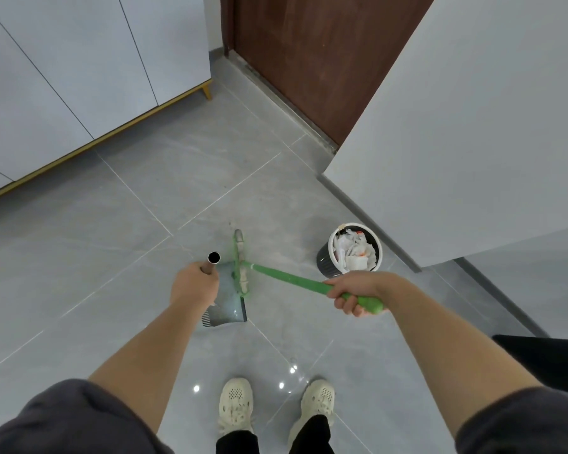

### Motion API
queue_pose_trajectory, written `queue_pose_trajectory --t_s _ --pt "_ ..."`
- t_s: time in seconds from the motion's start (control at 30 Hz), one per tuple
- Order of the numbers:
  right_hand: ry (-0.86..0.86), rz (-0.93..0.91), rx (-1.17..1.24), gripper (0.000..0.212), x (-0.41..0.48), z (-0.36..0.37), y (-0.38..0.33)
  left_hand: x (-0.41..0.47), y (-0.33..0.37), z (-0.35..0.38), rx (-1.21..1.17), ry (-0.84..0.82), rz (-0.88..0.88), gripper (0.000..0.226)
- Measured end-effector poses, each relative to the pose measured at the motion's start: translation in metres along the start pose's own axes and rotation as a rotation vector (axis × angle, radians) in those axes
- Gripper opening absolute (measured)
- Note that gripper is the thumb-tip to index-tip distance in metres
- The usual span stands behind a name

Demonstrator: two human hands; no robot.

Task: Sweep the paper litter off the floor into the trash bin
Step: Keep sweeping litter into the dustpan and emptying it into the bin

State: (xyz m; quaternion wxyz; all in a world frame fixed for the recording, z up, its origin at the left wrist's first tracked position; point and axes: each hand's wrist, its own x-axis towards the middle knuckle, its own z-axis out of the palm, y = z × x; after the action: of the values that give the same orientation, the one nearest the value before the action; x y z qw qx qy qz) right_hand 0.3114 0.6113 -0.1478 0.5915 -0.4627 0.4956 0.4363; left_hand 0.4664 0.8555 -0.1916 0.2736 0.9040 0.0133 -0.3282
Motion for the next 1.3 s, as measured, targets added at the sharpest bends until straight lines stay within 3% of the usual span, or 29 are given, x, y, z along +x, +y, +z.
queue_pose_trajectory --t_s 0.13,0.23,0.37,0.5,0.57,0.63,0.7,0.8,1.13,1.3 --pt "0.112 -0.018 -0.107 0.054 -0.008 -0.009 -0.008 0.002 -0.002 -0.006 -0.015 0.032 0.004 0.034" --pt "0.207 -0.01 -0.26 0.052 0.0 -0.007 -0.014 0.006 -0.003 -0.013 -0.02 0.055 -0.01 0.034" --pt "0.281 -0.014 -0.744 0.043 0.014 -0.006 -0.016 0.012 -0.006 -0.022 -0.05 0.085 -0.044 0.032" --pt "0.308 0.012 -1.004 0.028 0.024 0.026 -0.019 0.015 -0.015 -0.019 -0.046 0.054 -0.056 0.032" --pt "0.248 0.0 -0.861 0.023 0.041 0.041 -0.016 0.016 -0.016 -0.015 -0.045 0.047 -0.055 0.032" --pt "0.155 0.035 -0.481 0.014 0.046 0.046 -0.014 0.017 -0.017 -0.014 -0.037 0.044 -0.053 0.03" --pt "0.039 0.032 -0.227 0.032 0.034 0.033 -0.015 0.019 -0.017 -0.015 -0.038 0.041 -0.048 0.028" --pt "-0.099 0.007 -0.09 0.035 0.01 0.016 -0.019 0.022 -0.019 -0.016 -0.04 0.041 -0.064 0.024" --pt "-0.106 -0.004 -0.197 0.052 0.002 0.026 -0.037 0.029 -0.044 -0.037 -0.142 0.052 -0.158 0.024" --pt "-0.107 0.023 -0.223 0.043 -0.002 0.027 -0.041 0.029 -0.059 -0.041 -0.177 0.062 -0.205 0.022"
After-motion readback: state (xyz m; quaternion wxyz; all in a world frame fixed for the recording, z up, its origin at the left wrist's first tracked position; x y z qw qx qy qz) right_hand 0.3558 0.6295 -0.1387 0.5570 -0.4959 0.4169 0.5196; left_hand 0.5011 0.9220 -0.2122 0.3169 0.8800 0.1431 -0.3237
